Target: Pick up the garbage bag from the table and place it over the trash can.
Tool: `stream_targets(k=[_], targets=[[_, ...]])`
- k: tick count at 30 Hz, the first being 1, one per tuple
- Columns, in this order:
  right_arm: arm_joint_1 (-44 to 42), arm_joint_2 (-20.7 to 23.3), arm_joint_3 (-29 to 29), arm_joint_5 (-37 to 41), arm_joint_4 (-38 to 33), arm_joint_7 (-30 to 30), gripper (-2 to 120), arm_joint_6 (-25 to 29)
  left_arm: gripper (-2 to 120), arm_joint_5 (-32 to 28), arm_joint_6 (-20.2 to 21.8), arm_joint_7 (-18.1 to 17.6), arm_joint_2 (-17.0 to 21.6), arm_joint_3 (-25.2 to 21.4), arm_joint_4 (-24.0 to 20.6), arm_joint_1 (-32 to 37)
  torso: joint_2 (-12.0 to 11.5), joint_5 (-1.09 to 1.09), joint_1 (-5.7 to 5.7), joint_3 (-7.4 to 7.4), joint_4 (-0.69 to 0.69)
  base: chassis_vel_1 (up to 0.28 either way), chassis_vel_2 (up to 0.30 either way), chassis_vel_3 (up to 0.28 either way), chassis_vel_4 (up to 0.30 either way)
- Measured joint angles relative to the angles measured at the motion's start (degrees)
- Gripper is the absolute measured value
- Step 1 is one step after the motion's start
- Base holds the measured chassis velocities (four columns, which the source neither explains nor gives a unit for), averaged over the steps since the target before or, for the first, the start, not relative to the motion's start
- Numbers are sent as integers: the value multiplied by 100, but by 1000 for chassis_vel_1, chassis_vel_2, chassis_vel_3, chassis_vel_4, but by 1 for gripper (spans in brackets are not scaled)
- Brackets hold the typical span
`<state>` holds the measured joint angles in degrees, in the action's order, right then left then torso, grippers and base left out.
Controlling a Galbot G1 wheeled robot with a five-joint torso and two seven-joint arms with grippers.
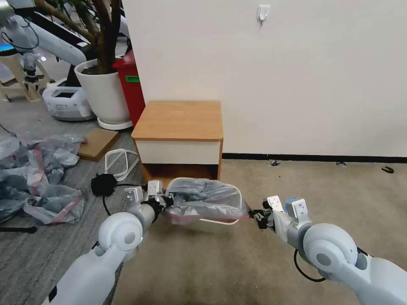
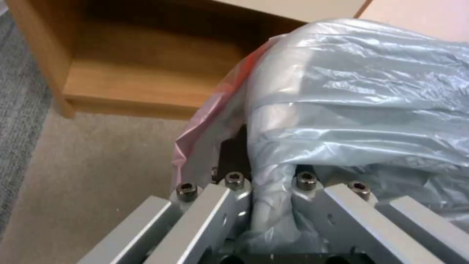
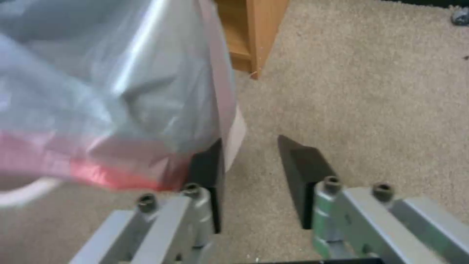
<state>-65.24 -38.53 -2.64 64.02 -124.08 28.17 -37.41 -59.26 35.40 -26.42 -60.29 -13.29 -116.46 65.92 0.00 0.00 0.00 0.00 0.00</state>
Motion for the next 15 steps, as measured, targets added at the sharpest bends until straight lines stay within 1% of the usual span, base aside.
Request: stream_targets(k=[1,2,3,6,11,15], targets=[[-6,-17,0,2,0,0,36,0,4,1,-6,-2,-18,6,0,-1,0,0,0,0,0,0,0,0,0],[-12,-26,0,3,0,0,38,0,4,1,-7,-3,-26,11,1,-1,0,0,0,0,0,0,0,0,0],[-12,-26,0,3,0,0,38,0,4,1,-7,-3,-26,11,1,-1,0,0,0,0,0,0,0,0,0],[-32,-42,-3,42,-3,-1,46,-1,3,4,-22,-7,-33,21,20,-20,0,0,0,0,0,0,0,0,0],[-62,-31,16,13,-8,-8,50,-1,3,3,-61,-39,-70,25,54,-114,0,0,0,0,0,0,0,0,0],[-118,-30,58,-127,-9,-16,50,3,3,-50,-101,-154,-110,21,65,-183,0,0,0,0,-1,0,0,0,0]])
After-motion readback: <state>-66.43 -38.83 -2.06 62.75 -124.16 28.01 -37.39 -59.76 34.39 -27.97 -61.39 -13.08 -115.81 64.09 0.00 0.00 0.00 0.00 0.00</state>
